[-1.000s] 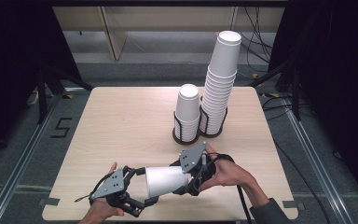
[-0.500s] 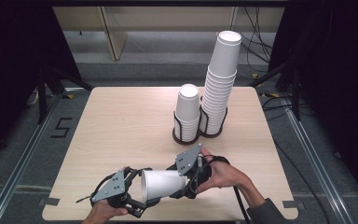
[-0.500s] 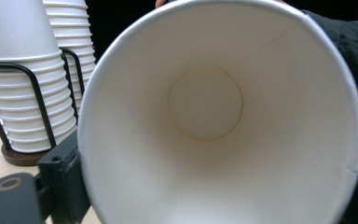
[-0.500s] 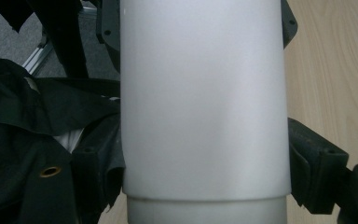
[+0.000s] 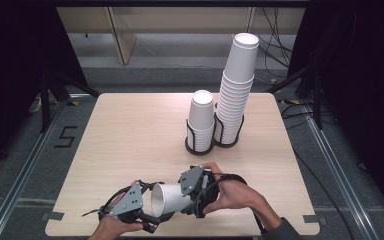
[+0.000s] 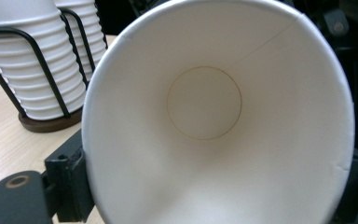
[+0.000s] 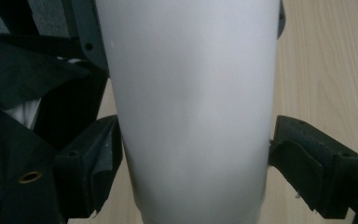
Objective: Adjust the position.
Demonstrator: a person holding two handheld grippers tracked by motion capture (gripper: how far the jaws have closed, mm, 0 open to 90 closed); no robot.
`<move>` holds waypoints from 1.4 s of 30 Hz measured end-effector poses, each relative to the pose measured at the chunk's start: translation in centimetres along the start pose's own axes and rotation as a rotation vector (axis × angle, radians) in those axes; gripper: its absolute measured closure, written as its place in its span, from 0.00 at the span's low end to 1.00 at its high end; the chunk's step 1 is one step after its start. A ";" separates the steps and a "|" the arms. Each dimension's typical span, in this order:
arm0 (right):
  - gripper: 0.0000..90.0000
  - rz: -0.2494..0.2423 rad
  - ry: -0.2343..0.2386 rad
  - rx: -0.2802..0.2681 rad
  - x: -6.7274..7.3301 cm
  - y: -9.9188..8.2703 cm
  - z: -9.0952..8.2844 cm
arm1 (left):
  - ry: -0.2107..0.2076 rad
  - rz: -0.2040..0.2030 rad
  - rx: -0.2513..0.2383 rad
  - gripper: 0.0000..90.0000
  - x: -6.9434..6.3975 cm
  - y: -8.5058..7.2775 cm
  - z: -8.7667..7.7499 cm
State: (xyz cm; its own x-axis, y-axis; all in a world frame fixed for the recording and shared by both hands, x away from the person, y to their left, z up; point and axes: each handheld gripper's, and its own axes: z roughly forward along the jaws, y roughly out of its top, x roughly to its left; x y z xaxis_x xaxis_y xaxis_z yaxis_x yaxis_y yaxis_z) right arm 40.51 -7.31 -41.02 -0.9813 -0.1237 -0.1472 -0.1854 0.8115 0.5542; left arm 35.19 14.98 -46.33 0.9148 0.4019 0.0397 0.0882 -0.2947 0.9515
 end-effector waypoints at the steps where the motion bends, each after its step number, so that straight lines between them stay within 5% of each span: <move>1: 0.23 -0.011 -0.002 0.011 0.1 0.1 0.3 | 0.004 -0.004 0.003 0.14 -0.1 0.1 0.0; 5: 0.25 0.003 -0.005 0.012 0.2 0.0 0.9 | 0.001 -0.038 -0.042 0.11 0.0 0.1 0.0; 6: 0.25 -0.029 0.010 -0.014 -0.1 -0.1 1.0 | 0.004 -0.054 -0.057 0.10 0.0 0.0 -0.2; 10: 0.26 0.012 0.049 -0.142 -0.9 -0.8 0.3 | 0.021 -0.121 -0.175 0.06 0.4 -0.1 -0.5; 16: 0.26 0.106 0.077 -0.282 -1.7 -2.0 -0.7 | 0.051 -0.163 -0.207 0.08 0.5 -0.2 -0.7; 34: 0.26 0.121 0.092 -0.276 -1.2 -1.4 1.2 | 0.050 -0.178 -0.255 0.10 0.1 0.0 -0.4; 42: 0.18 0.204 0.115 -0.279 -1.4 -2.0 1.8 | 0.074 -0.169 -0.219 0.17 0.1 0.0 -0.4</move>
State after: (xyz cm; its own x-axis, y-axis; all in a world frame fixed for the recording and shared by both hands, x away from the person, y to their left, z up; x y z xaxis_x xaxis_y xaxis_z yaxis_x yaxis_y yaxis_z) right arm 42.33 -7.74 -43.36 -0.9959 -0.0514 0.0739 0.0238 0.6409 0.7673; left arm 35.17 15.36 -46.23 0.8625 0.4940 -0.1103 0.1421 -0.0271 0.9895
